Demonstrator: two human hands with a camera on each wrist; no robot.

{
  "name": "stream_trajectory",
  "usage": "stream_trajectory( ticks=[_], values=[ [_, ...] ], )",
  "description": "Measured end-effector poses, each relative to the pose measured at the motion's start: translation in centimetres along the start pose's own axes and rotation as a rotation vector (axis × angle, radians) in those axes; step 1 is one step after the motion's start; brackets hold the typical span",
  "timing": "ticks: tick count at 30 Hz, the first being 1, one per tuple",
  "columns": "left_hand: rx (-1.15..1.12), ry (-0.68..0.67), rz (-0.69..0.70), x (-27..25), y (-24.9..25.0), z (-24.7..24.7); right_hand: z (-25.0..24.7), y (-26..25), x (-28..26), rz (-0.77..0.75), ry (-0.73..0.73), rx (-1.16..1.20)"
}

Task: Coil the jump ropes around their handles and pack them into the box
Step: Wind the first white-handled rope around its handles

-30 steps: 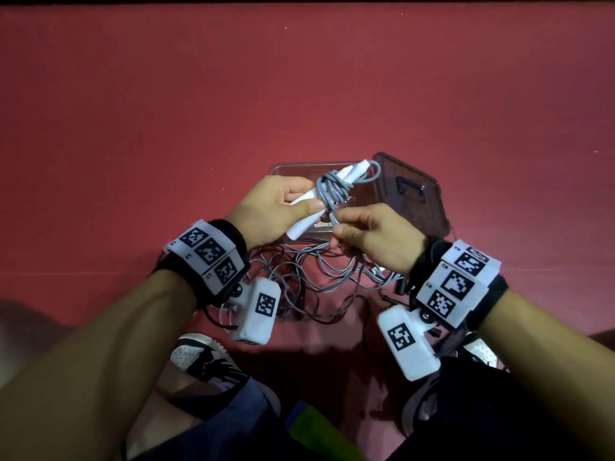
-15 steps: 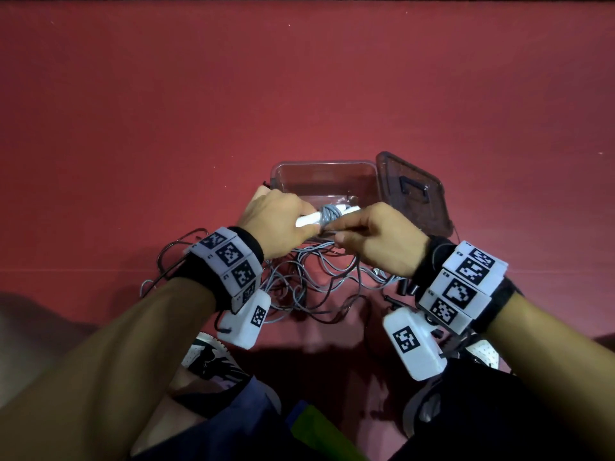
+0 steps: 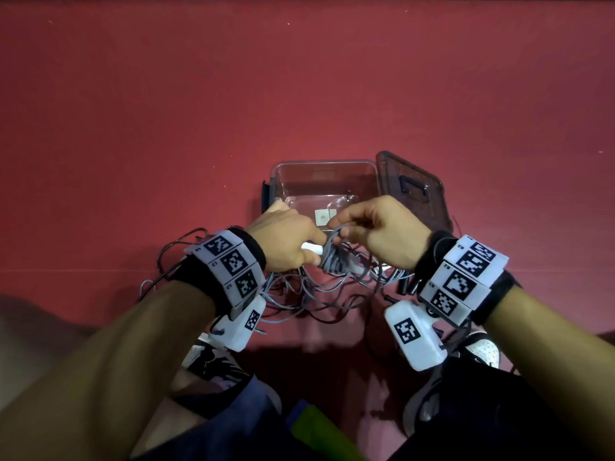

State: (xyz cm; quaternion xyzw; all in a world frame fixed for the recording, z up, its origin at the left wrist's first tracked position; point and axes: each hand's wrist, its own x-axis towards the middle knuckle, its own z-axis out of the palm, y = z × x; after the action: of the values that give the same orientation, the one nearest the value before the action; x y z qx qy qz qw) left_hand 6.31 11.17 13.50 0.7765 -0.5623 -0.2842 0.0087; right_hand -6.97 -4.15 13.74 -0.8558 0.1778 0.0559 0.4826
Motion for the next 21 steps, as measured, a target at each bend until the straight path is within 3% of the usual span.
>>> stream_trajectory(
  ticks=[10,16,21],
  values=[
    [-0.411,0.132,0.077,-0.6,-1.0,-1.8,-1.9,-0.4,-0.1,0.061,0.154,0.117],
    [-0.216,0.118,0.082,-0.4,-1.0,-2.1,-1.2,-1.1,-0.5,0.054,0.14,0.216],
    [-0.134,0.107,0.061,-0.1,-1.7,-1.0,-1.5,-0.7,-0.4,0.008,0.136,-0.013]
  ],
)
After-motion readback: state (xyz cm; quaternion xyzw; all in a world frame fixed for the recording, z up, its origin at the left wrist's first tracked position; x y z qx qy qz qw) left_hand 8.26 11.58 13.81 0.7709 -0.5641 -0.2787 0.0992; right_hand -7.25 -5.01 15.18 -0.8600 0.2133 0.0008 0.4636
